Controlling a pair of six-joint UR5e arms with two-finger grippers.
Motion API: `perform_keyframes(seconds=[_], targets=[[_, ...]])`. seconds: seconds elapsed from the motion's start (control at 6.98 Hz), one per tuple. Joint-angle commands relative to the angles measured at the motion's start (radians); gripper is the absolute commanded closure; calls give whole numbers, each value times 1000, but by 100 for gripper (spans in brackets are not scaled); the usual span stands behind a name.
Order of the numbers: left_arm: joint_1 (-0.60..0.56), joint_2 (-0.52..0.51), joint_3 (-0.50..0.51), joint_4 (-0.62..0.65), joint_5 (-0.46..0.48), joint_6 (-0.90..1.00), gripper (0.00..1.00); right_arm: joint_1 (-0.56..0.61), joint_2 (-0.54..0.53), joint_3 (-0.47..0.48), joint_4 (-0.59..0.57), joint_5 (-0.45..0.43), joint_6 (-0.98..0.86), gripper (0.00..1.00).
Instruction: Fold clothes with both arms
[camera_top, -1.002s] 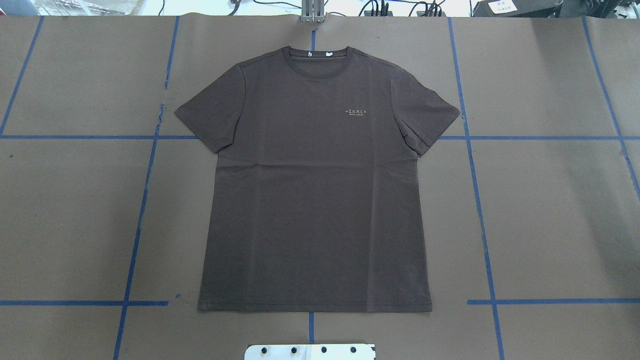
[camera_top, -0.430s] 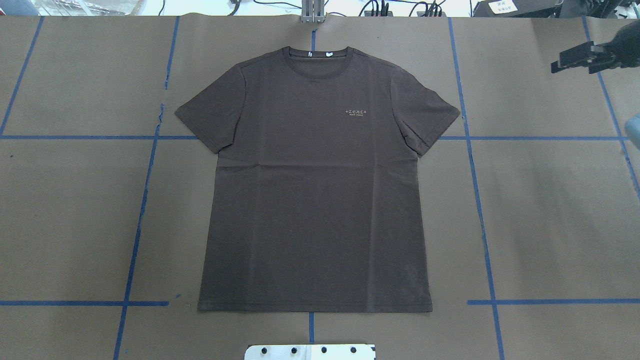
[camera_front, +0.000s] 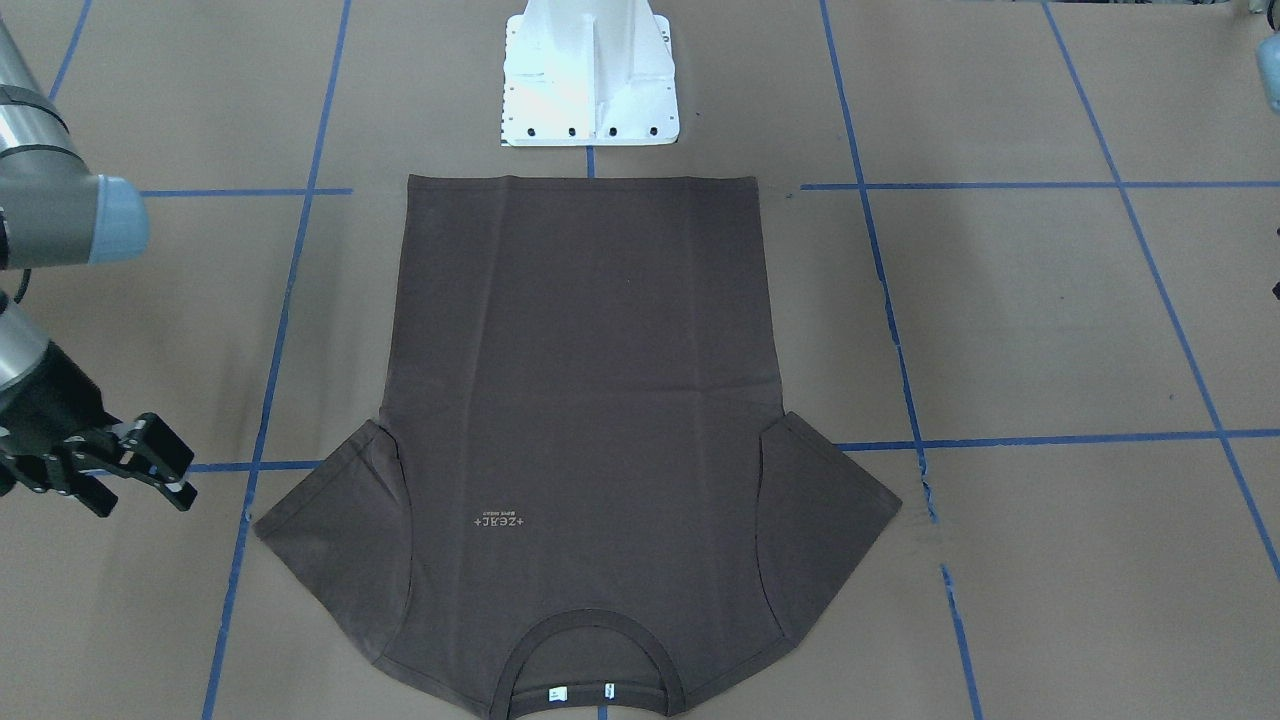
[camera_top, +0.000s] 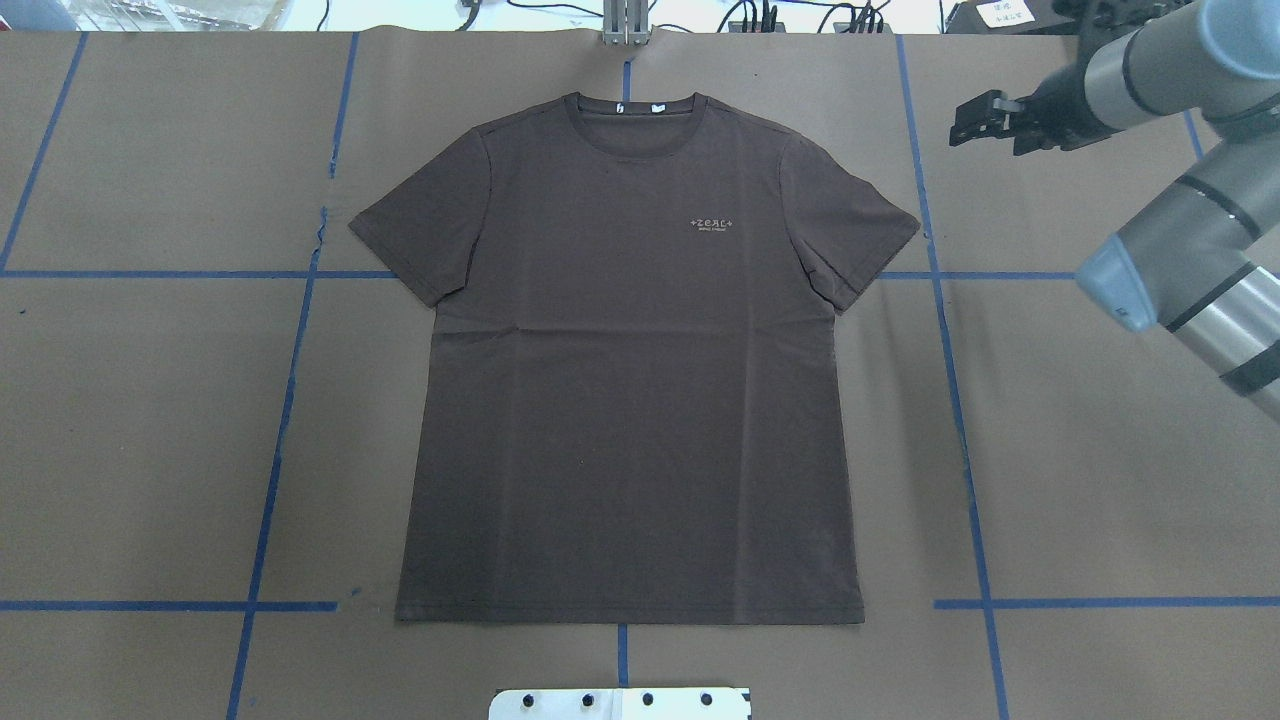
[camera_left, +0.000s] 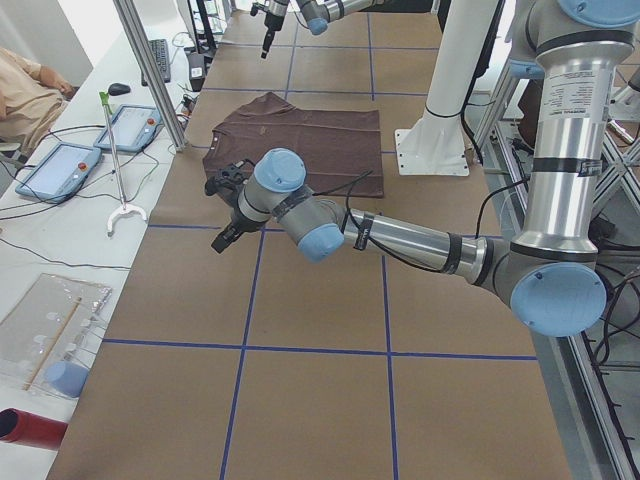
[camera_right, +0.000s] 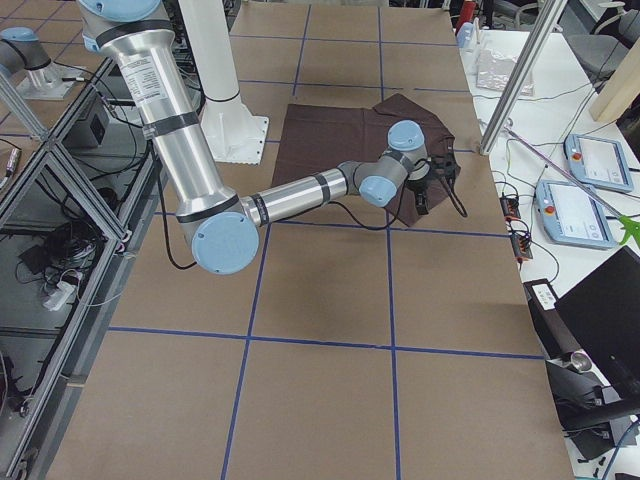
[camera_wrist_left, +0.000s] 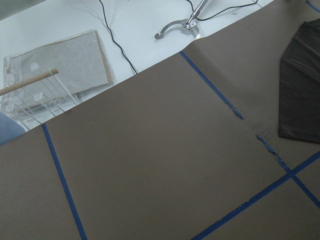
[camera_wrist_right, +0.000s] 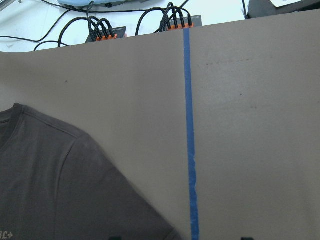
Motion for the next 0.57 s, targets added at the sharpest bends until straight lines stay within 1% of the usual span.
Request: perform_keyframes(seconds=[0.0,0.14,0.29,0.43], targets=[[4,-3,7,0,2,0,0,-94,11,-45,31,-106,31,37],[6,-3,8,0,2,0,0,-108,12,-65,31,-107,30,42],[6,-3,11,-1,2,0,0,-119,14,-92,35,-113,28,43],[6,-3,14,-2,2,0,0,-133,15,-106,35,-145,25,43]])
